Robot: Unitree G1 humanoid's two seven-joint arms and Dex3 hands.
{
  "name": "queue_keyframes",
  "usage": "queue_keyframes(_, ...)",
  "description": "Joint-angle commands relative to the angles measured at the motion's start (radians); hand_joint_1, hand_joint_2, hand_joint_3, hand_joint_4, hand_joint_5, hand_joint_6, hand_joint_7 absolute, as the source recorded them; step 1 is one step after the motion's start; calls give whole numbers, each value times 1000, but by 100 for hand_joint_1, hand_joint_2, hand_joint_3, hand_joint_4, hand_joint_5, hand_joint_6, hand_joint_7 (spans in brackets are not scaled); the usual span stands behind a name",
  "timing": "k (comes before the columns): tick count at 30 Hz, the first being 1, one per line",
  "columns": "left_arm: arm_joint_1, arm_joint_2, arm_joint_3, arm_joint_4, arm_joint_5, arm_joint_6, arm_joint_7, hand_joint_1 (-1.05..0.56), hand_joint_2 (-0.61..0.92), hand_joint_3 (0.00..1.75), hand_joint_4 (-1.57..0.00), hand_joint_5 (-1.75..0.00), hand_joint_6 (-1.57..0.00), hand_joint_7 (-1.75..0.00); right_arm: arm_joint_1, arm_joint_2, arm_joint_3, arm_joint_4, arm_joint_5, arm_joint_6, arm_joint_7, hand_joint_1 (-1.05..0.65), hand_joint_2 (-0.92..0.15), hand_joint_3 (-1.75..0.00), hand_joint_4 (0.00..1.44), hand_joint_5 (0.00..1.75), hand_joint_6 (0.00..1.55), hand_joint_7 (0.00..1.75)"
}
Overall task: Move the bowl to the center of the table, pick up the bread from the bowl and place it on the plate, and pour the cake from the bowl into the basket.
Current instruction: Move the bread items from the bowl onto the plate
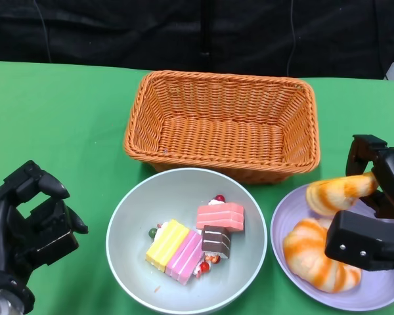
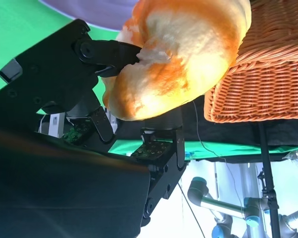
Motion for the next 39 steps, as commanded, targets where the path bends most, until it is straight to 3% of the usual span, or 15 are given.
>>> queue_keyframes(1,0,8,8,-12,-5,2,6,12,55,137,-87,-175,-73,-171,-27,-3,-1,16,9,15,-14,-18,-76,-56,85,175,63,168)
queue_keyframes(15,0,8,10,-10,-7,-3,3,13,57,136,-86,-175,-73,-170,-79,-10,16,150,31,4,-53,-17,-77,-55,84,175,63,166)
queue_keyframes(17,0,9,10,-12,-6,2,6,12,56,135,-86,-175,-73,-170,-83,-11,20,163,31,0,-59,-18,-82,-43,83,175,62,163)
queue_keyframes(22,-1,9,8,-11,-5,-2,4,11,56,135,-86,-175,-73,-170,-88,-19,32,193,30,-13,-65,-19,-87,-33,82,175,62,166)
queue_keyframes(25,-1,8,9,-5,-8,-10,-3,11,55,135,-86,-175,-73,-170,-81,-26,38,178,35,-2,-33,-21,-89,-21,80,175,73,135)
queue_keyframes(27,-1,7,8,-7,-7,-8,0,11,55,135,-86,-175,-73,-170,-73,-31,41,162,38,1,-17,-21,-90,-15,78,175,75,130)
queue_keyframes(28,-1,7,8,-7,-7,-8,0,11,56,135,-86,-175,-73,-170,-69,-32,41,153,38,4,-8,-24,-91,-11,77,172,77,117)
queue_keyframes(30,-2,6,8,-6,-7,-9,1,12,56,136,-86,-175,-73,-170,-65,-33,43,143,37,9,-1,-28,-92,-9,81,161,98,61)
queue_keyframes(33,-2,5,9,-5,-8,-12,-1,12,56,135,-87,-175,-74,-170,-61,-30,43,131,35,23,1,-39,-92,-11,81,164,110,51)
queue_keyframes(35,-2,7,9,-3,-11,-14,-6,12,57,135,-87,-175,-73,-169,-57,-26,41,123,39,32,2,-48,-92,-12,84,149,110,36)
queue_keyframes(36,-2,7,10,-2,-12,-14,-6,12,57,135,-87,-175,-73,-169,-56,-26,42,119,36,36,0,-52,-92,-14,86,125,108,23)
queue_keyframes(38,-1,8,9,-3,-12,-14,-8,11,57,134,-86,-175,-73,-169,-51,-28,41,110,33,39,-13,-64,-92,-20,92,42,87,5)
queue_keyframes(39,-1,8,9,-4,-11,-13,-7,11,58,134,-86,-175,-73,-168,-49,-28,40,106,33,42,-14,-69,-92,-24,85,23,77,2)
